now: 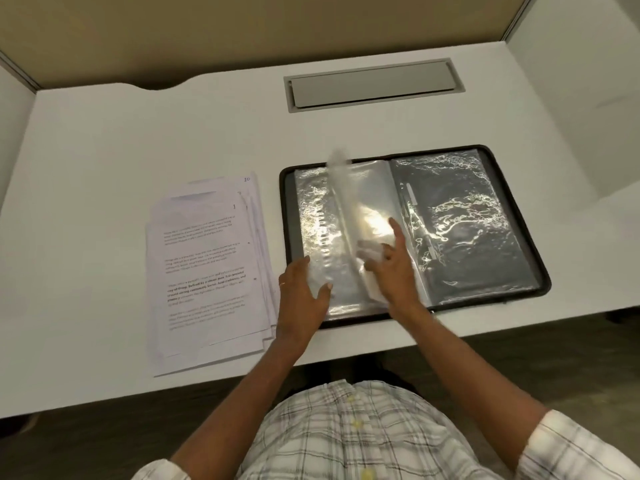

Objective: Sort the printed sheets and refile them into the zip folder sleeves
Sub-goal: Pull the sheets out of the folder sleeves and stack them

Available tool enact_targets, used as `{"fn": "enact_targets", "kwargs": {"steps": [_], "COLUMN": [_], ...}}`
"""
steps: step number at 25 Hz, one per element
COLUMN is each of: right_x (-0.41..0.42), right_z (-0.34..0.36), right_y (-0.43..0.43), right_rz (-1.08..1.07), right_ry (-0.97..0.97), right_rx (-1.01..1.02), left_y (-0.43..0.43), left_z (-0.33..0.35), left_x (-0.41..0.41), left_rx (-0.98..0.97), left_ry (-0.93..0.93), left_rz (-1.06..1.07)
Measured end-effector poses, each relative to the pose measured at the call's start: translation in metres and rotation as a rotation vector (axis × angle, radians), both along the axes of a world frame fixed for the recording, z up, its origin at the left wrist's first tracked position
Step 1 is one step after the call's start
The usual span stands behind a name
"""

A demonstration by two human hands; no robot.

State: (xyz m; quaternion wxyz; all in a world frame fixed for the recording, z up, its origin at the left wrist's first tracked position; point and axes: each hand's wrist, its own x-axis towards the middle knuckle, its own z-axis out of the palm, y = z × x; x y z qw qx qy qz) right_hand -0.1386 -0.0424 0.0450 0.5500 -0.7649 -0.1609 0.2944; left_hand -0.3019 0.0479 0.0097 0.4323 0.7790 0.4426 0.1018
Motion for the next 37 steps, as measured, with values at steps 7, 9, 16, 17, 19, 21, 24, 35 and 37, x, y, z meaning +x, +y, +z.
{"fn": "enact_targets", "kwargs": {"steps": [7,9,16,17,19,21,24,35,37], "right_x": [0.138,0.154,0.164,0.168,0.180,0.187,0.190,0.249,0.252], "right_z": [0.048,0.038,0.001,-0.005,-0.013,-0.015,-0.025,-0.027,-0.016], "right_y": [-0.117,-0.149,-0.184,-0.189,-0.194,-0.192,-0.195,-0.229,-0.226], "right_rz": [-0.250,-0.378,-0.190,-0.151,-0.113,-0.055,0.153,0.110,0.015], "right_ry": [0.457,0.466,0.128,0.011,-0.174,-0.337,-0.672,-0.583,-0.607], "right_rx": [0.145,0.144,-0.205,-0.305,-0.458,-0.537,-0.565,-0.238,-0.178], "left_y": [0.010,0.016,0.020,0.017,0.008,0.002,-0.013,-0.138,-0.144], "left_z": [0.009,0.010,-0.002,-0.002,-0.003,-0.001,0.018,0.090,0.073], "left_x": [0.018,0.023,0.036,0.039,0.047,0.057,0.076,0.236,0.238], "left_rx": [-0.032,-0.086,-0.080,-0.054,0.017,0.004,-0.186,-0.686,-0.649], "left_ry": [0.241,0.237,0.149,0.195,0.306,0.277,0.093,-0.210,-0.187], "left_rz": [-0.087,-0.041,0.139,0.148,0.158,0.214,0.313,-0.284,-0.320]}}
